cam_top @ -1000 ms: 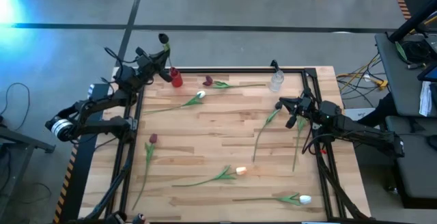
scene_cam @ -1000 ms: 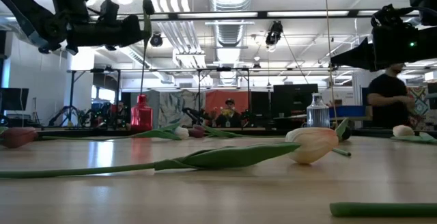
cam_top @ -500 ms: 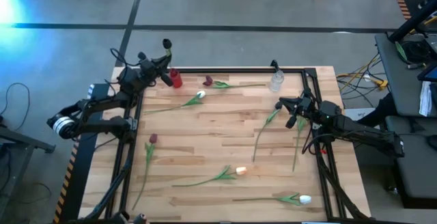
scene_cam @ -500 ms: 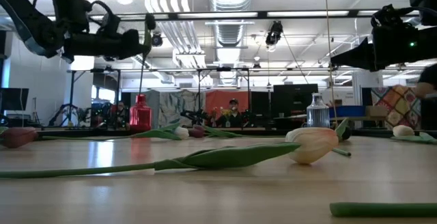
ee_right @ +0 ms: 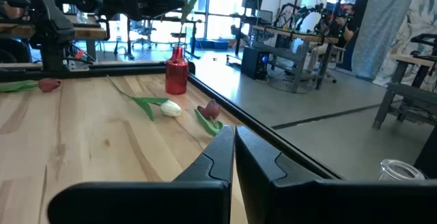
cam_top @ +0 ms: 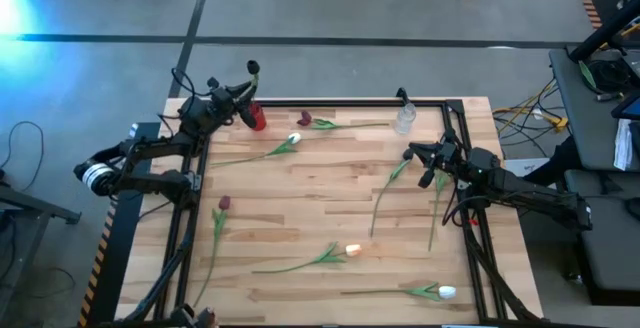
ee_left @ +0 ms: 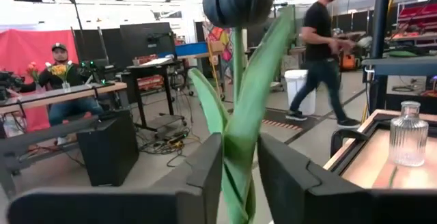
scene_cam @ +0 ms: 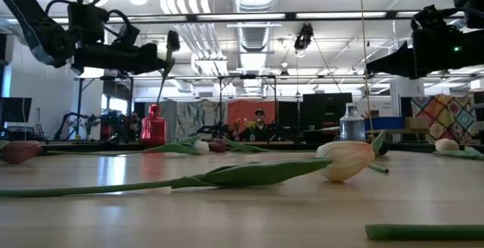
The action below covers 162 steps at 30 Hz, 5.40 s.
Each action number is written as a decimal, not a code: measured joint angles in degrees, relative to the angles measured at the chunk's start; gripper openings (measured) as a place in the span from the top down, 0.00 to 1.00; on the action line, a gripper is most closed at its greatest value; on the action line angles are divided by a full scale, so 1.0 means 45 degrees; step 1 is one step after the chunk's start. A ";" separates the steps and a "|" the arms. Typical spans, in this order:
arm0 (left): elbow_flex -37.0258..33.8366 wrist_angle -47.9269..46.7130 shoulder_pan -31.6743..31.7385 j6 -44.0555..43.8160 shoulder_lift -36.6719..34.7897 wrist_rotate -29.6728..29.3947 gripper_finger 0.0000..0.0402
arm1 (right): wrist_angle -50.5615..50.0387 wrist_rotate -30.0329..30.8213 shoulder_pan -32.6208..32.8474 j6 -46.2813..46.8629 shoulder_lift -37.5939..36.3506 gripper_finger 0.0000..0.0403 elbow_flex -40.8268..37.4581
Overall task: Sort flowers into vase by color
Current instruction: Put the left black flower into the red vase, then put the top light pink flower into the transparent vase
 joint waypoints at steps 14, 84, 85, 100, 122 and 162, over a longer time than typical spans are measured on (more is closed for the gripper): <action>0.0002 -0.3993 -0.0005 0.0915 -0.2578 0.0019 0.61 | 0.0000 0.0000 0.0005 0.0000 0.0000 0.98 0.0000; -0.3735 0.0993 -0.9437 -0.0228 -0.3909 -0.0361 1.00 | -1.2266 0.2338 0.0957 1.1769 0.9353 0.98 0.7033; -0.3735 0.1012 -0.9437 -0.0253 -0.3897 -0.0364 1.00 | -1.2465 0.2369 0.0957 1.2030 0.9447 0.98 0.7030; -0.3735 0.1065 -0.9437 -0.0573 -0.3873 -0.0359 1.00 | -1.4040 0.2324 0.0192 1.4752 1.2503 0.78 0.7019; -0.3730 0.1375 -0.9437 -0.0871 -0.2944 -0.0359 1.00 | -1.3488 0.1169 -0.1836 1.5177 1.3930 0.77 0.6475; -0.3730 0.2322 -0.9432 -0.1057 -0.2226 -0.0359 1.00 | -0.9787 0.7507 0.0345 1.0328 1.1341 0.97 1.0405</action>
